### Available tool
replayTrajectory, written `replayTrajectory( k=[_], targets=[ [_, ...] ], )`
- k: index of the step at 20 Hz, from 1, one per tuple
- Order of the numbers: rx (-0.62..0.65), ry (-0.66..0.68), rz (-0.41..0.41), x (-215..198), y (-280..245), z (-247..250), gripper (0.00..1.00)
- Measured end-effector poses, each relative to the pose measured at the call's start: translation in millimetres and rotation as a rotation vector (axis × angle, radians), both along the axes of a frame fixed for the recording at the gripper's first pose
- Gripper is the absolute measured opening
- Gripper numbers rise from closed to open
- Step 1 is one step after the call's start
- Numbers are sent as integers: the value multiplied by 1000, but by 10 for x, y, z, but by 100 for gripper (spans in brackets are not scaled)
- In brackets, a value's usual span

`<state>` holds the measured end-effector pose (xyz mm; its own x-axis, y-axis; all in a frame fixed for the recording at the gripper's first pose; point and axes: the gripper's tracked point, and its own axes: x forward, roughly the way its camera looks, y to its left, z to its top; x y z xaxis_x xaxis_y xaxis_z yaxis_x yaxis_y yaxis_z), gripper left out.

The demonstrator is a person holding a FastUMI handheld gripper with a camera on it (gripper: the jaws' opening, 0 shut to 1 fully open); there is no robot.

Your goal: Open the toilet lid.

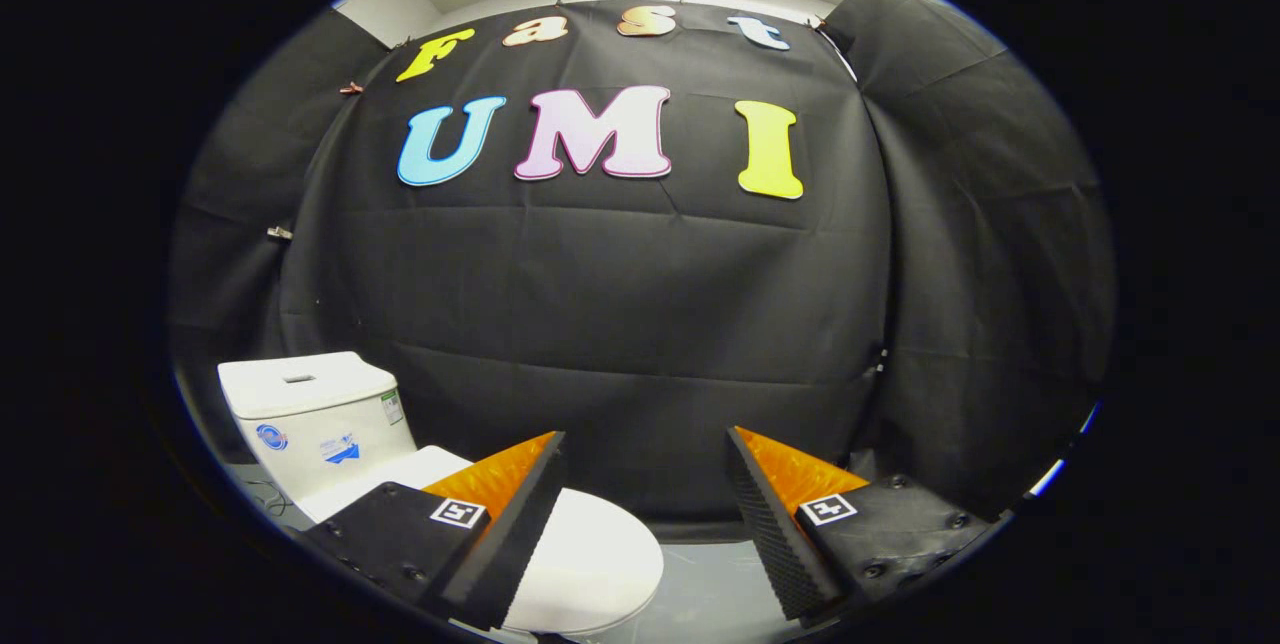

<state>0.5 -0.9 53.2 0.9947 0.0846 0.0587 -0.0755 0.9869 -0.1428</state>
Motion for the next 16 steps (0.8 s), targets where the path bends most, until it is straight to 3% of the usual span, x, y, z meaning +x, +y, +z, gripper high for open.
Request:
replayTrajectory(
  k=[5,16],
  targets=[
    [-9,33,-17,-55,-173,-194,98],
    [63,238,-42,-310,-468,-1242,98]
  ],
)
